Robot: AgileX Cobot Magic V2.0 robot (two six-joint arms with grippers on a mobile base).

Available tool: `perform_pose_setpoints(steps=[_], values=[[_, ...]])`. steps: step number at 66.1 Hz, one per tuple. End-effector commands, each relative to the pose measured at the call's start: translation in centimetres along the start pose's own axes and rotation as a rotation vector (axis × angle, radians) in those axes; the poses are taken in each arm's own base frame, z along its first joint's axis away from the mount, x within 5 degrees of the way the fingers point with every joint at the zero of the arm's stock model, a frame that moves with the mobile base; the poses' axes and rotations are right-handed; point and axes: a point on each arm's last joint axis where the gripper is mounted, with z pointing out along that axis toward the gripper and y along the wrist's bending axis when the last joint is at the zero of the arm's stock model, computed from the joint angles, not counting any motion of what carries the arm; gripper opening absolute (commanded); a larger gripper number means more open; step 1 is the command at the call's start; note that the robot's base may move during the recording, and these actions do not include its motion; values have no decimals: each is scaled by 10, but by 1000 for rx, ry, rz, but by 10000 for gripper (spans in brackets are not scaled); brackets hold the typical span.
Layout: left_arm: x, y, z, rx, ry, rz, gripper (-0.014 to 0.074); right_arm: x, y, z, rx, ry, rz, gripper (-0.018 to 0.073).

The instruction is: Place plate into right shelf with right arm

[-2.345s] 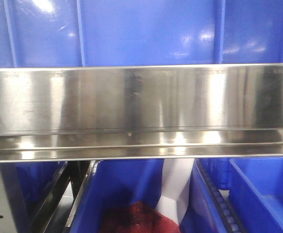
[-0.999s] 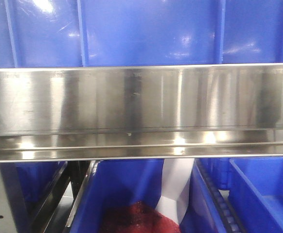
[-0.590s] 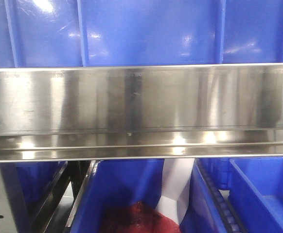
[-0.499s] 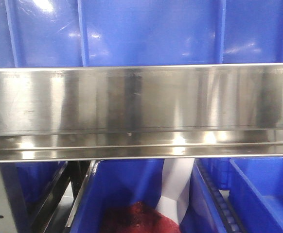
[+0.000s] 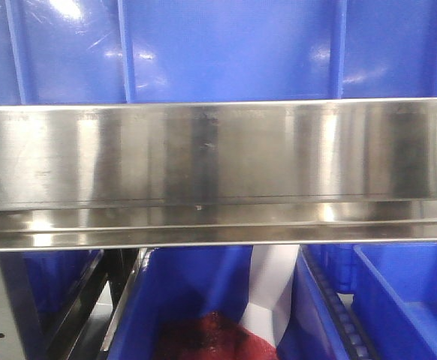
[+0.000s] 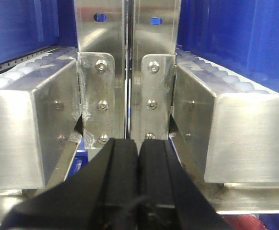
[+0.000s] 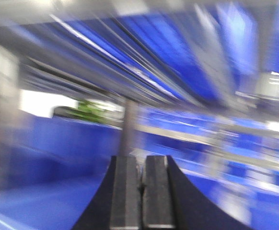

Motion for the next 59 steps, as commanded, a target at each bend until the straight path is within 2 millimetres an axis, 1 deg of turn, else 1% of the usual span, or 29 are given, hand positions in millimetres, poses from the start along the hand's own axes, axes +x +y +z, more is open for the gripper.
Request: perform_pose_setpoints(steps=[1,10,15,23,32,38,44,49,59], values=[[-5,0,0,-2,-83,-7,-47,7,-7,-9,129,-84,-49,56],[-5,0,0,-2,-83,-7,-47,46,-10,-22,226,4,-158,56],[-5,0,0,-2,-83,-7,-47,64,-10,-30,248,43,-171,56],[-5,0,0,-2,-83,-7,-47,97,-9,-43,261,86,-120,56],[-5,0,0,-2,-83,-7,-47,129,-9,-51,274,137,-29,56],[-5,0,0,-2,-83,-7,-47,145,-10,-54,288,170,11,56],[-5,0,0,-2,-83,-7,-47,156,-12,-55,307,193,17,56],[-5,0,0,-2,-83,-7,-47,163,-13,-56,326,183,9,56],[-5,0,0,-2,-83,-7,-47,171,-15,-61,358,130,-10,56]])
